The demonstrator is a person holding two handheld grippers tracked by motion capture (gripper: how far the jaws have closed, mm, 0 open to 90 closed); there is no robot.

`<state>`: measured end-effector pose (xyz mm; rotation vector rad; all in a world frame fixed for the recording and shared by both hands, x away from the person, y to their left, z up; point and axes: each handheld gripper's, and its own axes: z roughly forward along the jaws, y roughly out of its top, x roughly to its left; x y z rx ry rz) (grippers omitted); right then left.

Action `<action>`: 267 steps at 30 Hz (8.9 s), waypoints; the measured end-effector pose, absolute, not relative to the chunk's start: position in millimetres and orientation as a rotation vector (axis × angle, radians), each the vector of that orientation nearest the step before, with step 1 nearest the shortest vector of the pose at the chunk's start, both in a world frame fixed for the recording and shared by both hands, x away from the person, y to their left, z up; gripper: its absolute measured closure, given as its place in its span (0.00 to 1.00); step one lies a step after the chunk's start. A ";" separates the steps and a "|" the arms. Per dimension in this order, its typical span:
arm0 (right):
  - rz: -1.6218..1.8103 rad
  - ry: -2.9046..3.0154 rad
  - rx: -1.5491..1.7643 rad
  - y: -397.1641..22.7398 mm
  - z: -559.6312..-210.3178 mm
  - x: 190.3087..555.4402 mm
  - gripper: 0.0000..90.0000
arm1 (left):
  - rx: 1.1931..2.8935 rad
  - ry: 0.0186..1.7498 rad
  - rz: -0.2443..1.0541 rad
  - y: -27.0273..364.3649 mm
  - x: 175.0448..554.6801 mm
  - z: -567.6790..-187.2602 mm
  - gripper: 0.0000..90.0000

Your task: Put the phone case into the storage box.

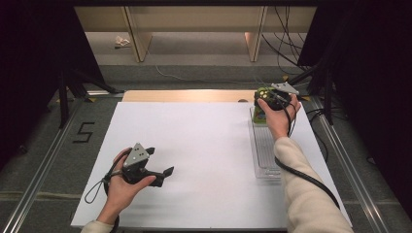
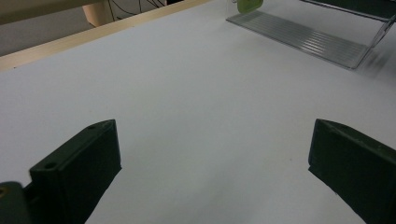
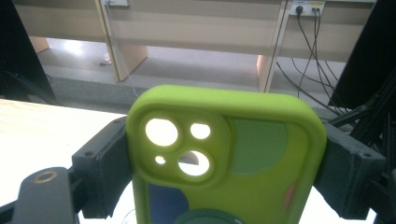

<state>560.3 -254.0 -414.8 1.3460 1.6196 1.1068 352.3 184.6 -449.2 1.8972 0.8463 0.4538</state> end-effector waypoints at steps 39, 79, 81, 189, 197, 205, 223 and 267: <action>1.082 1.632 1.343 -250.3 -424.3 566.6 0.18 | 1.897 0.847 0.456 185.2 352.3 -449.1 0.02; 1.026 1.664 1.389 -250.7 -420.9 559.7 0.05 | 1.898 0.849 0.455 185.3 353.0 -449.9 0.02; 1.022 1.667 1.386 -250.1 -420.5 558.9 0.04 | 1.899 0.849 0.455 185.3 352.9 -450.1 0.02; 1.244 1.936 1.127 -247.9 -414.7 442.4 0.08 | 1.899 0.860 0.458 184.9 352.6 -449.7 0.02; 1.272 1.948 1.109 -251.9 -414.5 431.0 0.09 | 1.894 0.861 0.459 185.4 352.5 -449.3 0.02; 1.301 1.964 1.070 -252.5 -415.3 416.4 0.09 | 1.896 0.859 0.460 185.2 352.4 -449.4 0.02; 1.319 1.977 1.015 -250.8 -407.4 396.5 0.09 | 1.896 0.858 0.463 185.7 352.4 -448.8 0.01; 1.396 2.014 0.931 -273.3 -432.8 347.9 0.10 | 1.885 0.868 0.463 189.6 350.8 -448.0 0.02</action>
